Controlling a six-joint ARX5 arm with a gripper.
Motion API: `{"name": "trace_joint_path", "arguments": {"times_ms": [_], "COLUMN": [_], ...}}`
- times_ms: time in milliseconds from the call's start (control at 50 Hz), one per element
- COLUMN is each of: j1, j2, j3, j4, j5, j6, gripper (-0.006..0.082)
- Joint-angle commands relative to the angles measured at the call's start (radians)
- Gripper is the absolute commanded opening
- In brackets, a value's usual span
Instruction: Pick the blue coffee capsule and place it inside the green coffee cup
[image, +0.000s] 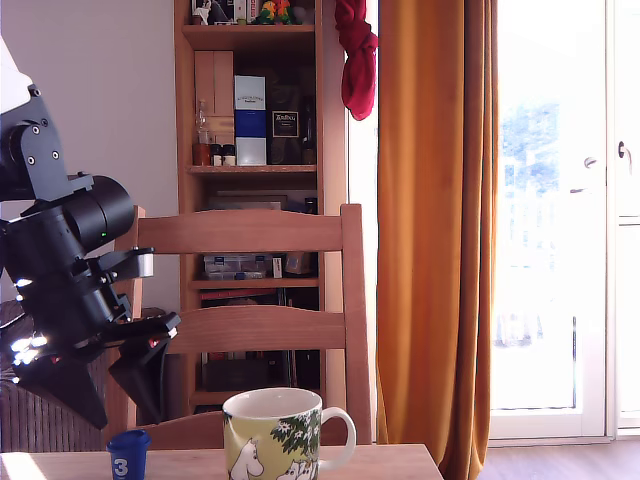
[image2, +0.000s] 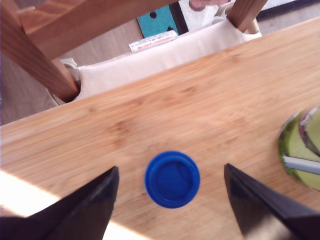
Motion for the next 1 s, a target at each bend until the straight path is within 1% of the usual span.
{"name": "trace_joint_path", "arguments": {"times_ms": [0,100,400,420,460,560,620,680,980], "j1": [-0.01,-0.012,-0.014,-0.014,-0.014,-0.014,-0.014,-0.014,-0.014], "j2": [0.047,0.07,0.095,0.095,0.095,0.095,0.095,0.095,0.095], "j3": [0.009,0.019,0.025,0.026,0.029,0.031,0.031,0.031,0.047], "j4": [-0.016,-0.036,-0.027,-0.028,-0.03,-0.033,-0.035,-0.035,-0.034], "j5": [0.001,-0.001,-0.01,-0.01,-0.01,-0.008,-0.005,-0.005,0.003], "j6": [0.006,0.008,0.007,0.007,0.007,0.007,0.007,0.007,0.007], "gripper": [0.0614,0.0614,0.0604,0.0593,0.054,0.0337,0.0272,0.0253,0.0234]}}
